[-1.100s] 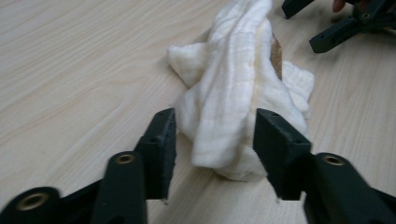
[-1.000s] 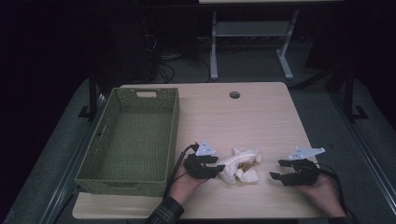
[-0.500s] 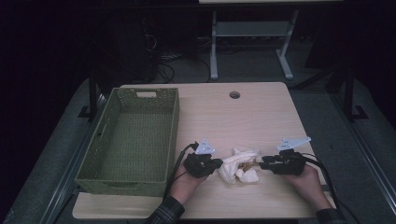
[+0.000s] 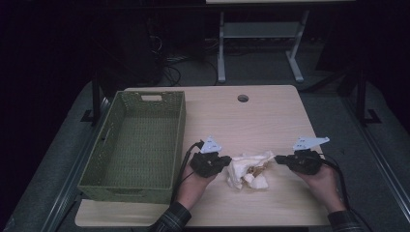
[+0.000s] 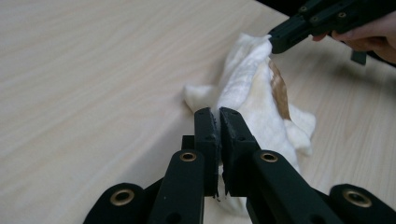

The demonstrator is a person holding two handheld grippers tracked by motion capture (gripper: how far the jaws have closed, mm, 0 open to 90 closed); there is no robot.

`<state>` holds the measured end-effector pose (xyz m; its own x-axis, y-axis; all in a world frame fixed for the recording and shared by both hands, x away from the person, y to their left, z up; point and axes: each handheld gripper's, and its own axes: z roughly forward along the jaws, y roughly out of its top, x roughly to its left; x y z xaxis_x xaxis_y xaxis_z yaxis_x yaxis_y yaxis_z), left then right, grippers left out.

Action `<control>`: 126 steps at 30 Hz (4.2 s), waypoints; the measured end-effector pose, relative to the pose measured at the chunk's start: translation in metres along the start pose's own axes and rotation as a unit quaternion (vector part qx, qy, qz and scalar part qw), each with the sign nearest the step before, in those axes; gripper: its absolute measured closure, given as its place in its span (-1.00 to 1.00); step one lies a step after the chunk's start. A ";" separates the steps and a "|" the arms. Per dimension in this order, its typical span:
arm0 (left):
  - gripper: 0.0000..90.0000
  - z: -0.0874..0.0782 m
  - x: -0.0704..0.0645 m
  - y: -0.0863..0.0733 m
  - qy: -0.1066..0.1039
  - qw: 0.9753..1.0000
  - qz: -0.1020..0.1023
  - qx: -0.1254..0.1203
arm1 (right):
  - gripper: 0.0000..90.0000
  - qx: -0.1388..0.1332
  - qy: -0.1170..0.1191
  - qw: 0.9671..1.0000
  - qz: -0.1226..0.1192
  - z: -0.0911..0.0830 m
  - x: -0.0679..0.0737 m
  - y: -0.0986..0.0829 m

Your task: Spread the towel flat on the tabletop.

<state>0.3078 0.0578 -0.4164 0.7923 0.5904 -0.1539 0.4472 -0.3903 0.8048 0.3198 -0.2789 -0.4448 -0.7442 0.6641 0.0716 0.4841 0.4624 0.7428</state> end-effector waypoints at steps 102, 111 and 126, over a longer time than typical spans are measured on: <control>0.85 0.072 -0.007 -0.015 -0.019 0.995 0.045 0.089 | 0.93 0.012 0.092 0.996 -0.015 0.031 0.031 0.017; 0.89 0.059 0.002 -0.008 -0.028 0.998 0.023 0.059 | 0.94 -0.003 0.057 0.998 -0.007 0.018 0.018 0.015; 0.90 0.037 0.026 -0.006 0.013 0.999 -0.018 0.032 | 0.96 0.002 -0.017 1.000 0.014 0.008 -0.020 0.003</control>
<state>0.3409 0.0494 -0.4464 0.7652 0.6220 -0.1661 0.5011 -0.4135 0.7602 0.3400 -0.2864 -0.4487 -0.7143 0.6962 0.0710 0.5069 0.4447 0.7385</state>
